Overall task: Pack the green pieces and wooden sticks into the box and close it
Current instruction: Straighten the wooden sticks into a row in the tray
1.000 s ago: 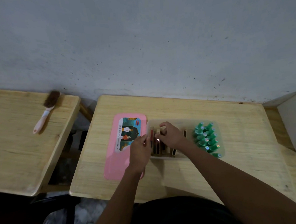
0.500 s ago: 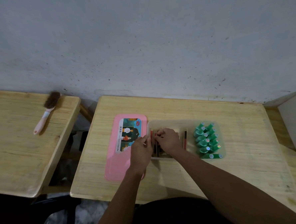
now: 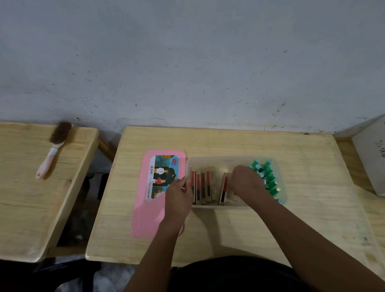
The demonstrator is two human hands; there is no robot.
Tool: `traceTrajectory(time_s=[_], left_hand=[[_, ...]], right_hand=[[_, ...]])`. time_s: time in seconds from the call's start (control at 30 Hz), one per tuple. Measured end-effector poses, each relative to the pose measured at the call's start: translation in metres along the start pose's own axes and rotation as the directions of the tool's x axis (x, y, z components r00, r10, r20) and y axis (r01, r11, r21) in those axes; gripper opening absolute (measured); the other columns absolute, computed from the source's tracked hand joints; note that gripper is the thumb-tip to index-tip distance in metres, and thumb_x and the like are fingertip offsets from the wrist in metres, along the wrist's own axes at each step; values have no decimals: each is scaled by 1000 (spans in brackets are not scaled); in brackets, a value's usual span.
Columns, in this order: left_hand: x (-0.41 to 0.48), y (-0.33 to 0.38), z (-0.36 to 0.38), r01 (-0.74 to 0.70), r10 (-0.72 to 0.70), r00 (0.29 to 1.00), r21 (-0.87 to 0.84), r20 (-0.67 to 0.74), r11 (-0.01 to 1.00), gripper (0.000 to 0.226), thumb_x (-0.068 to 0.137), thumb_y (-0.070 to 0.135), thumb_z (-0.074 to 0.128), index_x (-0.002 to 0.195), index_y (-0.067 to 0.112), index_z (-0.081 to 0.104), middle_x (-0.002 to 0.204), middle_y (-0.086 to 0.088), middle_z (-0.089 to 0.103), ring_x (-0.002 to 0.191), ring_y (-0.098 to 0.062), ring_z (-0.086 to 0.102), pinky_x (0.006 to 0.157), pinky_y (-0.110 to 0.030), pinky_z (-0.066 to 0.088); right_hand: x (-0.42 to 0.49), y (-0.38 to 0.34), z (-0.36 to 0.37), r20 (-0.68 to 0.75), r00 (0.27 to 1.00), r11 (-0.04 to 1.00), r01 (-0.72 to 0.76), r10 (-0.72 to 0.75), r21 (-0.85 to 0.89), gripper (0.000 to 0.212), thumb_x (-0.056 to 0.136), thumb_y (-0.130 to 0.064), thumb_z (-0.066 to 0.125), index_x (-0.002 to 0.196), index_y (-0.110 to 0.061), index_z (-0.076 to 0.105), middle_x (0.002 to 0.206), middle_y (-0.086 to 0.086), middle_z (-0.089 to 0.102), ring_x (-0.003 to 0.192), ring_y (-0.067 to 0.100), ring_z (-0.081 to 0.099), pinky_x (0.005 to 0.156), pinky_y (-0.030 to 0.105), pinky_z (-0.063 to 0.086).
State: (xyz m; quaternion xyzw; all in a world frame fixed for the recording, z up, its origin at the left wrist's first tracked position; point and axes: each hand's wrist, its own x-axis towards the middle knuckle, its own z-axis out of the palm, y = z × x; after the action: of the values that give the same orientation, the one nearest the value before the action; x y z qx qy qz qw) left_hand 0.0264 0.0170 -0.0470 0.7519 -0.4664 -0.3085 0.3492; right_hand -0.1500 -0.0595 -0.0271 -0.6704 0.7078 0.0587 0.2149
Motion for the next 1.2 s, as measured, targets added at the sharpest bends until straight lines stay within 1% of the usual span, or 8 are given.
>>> traceTrajectory(time_s=[0.23, 0.47, 0.63, 0.73, 0.83, 0.97, 1.07, 1.2], left_hand=[[-2, 3, -1, 18, -18, 1000, -20, 9, 1000, 24, 98, 21, 50, 103, 6, 66, 89, -6, 61, 84, -15, 59, 73, -31, 56], [-2, 4, -2, 14, -14, 1000, -12, -5, 1000, 26, 98, 20, 50, 110, 3, 65, 91, -2, 57, 85, -11, 55, 74, -28, 52], [-2, 3, 0, 28, -29, 1000, -56, -7, 998, 28, 97, 21, 51, 117, 5, 63, 94, -1, 58, 89, -10, 56, 67, -14, 48], [-2, 2, 1, 27, -27, 1000, -52, -8, 998, 29, 97, 20, 50, 120, 7, 62, 95, 1, 58, 89, -8, 55, 63, -8, 42], [-1, 1, 1, 12, -13, 1000, -30, -13, 999, 26, 97, 20, 50, 115, 7, 65, 93, -2, 59, 83, -8, 56, 63, -10, 43], [3, -6, 3, -20, 20, 1000, 8, -16, 1000, 24, 97, 20, 51, 104, 4, 68, 84, -7, 60, 79, -16, 58, 68, -24, 50], [3, -8, 4, -30, 30, 999, 21, -15, 999, 24, 97, 21, 51, 102, 5, 68, 82, -7, 59, 78, -16, 57, 67, -22, 49], [1, -3, 2, -13, 12, 1000, -8, -12, 1000, 23, 97, 22, 50, 102, 6, 67, 87, -8, 60, 83, -16, 58, 66, -22, 51]], right_hand=[[-5, 9, 9, 13, 998, 998, 65, -66, 9, 17, 93, -15, 46, 106, -10, 56, 103, 13, 67, 93, 33, 65, 68, 34, 46], [-12, 6, 19, -31, 999, 973, 16, -9, 232, 18, 93, -20, 50, 108, -12, 47, 99, 14, 63, 86, 32, 64, 70, 41, 53], [-17, 0, 11, -56, 998, 893, 17, 9, 450, 34, 87, -21, 63, 115, -15, 44, 89, 8, 63, 74, 24, 65, 62, 34, 52], [-21, -14, 11, -35, 999, 890, 33, -19, 455, 47, 85, -28, 67, 123, -18, 43, 93, 6, 65, 73, 20, 64, 58, 28, 45], [-21, -29, 18, 27, 998, 895, 41, -59, 444, 47, 81, -24, 68, 122, -20, 45, 97, 7, 67, 77, 20, 65, 58, 29, 49], [-22, -40, 26, 79, 983, 898, 115, -163, 424, 37, 81, -21, 65, 116, -20, 52, 92, 4, 67, 81, 18, 61, 73, 35, 53], [-22, -42, 30, 105, 967, 895, 172, -233, 411, 30, 88, -24, 63, 117, -19, 58, 95, 0, 65, 80, 11, 57, 79, 27, 44], [-20, -35, 28, 108, 966, 905, 178, -236, 386, 23, 92, -24, 55, 113, -27, 64, 110, -3, 68, 95, 15, 63, 83, 33, 53]])
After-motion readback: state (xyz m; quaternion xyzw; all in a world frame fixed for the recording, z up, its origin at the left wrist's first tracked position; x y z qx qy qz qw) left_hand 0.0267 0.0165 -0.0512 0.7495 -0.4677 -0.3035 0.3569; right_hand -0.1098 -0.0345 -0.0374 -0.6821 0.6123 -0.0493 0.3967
